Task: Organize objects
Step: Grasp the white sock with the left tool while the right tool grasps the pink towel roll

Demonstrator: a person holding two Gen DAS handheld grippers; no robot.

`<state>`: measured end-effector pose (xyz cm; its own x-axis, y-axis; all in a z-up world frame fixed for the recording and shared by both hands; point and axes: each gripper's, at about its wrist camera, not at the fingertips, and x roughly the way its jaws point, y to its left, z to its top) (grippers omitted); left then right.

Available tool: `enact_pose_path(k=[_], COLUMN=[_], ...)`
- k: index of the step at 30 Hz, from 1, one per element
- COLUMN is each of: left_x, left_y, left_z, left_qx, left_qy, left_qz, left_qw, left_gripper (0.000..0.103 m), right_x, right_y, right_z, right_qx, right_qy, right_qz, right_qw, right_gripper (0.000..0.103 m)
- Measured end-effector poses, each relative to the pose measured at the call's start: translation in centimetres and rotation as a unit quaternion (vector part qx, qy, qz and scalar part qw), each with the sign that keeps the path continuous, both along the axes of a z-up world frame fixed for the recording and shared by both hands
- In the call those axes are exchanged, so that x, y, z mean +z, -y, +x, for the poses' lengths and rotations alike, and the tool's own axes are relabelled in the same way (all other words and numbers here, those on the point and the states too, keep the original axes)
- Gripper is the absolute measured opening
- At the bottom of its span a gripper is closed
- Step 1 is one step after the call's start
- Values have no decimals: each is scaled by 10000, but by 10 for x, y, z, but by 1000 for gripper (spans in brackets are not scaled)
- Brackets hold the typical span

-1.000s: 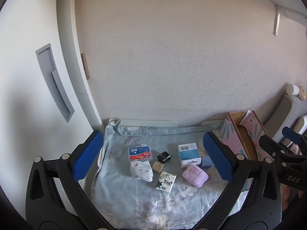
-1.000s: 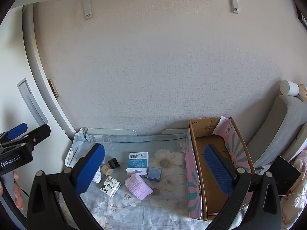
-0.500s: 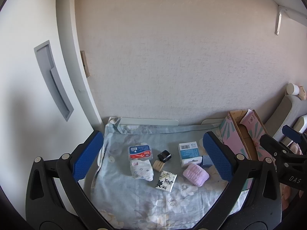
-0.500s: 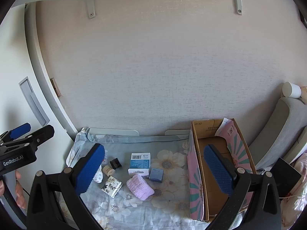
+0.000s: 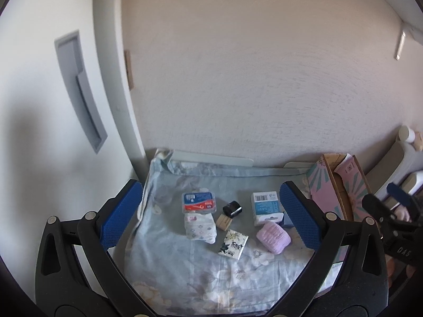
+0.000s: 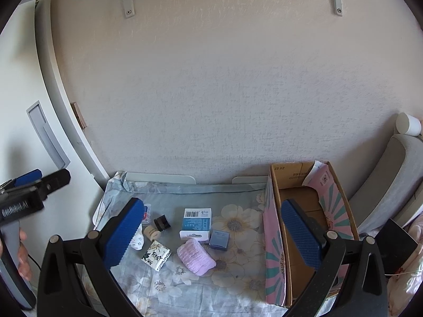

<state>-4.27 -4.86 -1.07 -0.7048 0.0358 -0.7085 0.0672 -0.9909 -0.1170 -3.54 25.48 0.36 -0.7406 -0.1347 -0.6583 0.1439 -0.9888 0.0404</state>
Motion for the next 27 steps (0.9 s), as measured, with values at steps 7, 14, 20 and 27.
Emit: enact_pose_path(k=[7,14,20,27], left_x=[-37,-106,-170,-214], left_y=[11,8,6,2], left_z=[-8,-12,-26,-42], left_qx=[31,-19,-136,-318], left_qy=[601,1246,1585,1767], left_qz=[-11,199,80,-1], left_qw=[9982,9920,9872,9837], left_gripper=[103,103,103,99], right_x=[-23,-65,-111,-171], right_y=[8,17,28,37], right_z=[-7,-17,-25,-30], right_qx=[183,264,357,475], right_qy=[362,830,1125,1432], right_qz=[-26,38,269,536], right_qw=[9992,9962,9926,9871], right_gripper=[102,102,102,102])
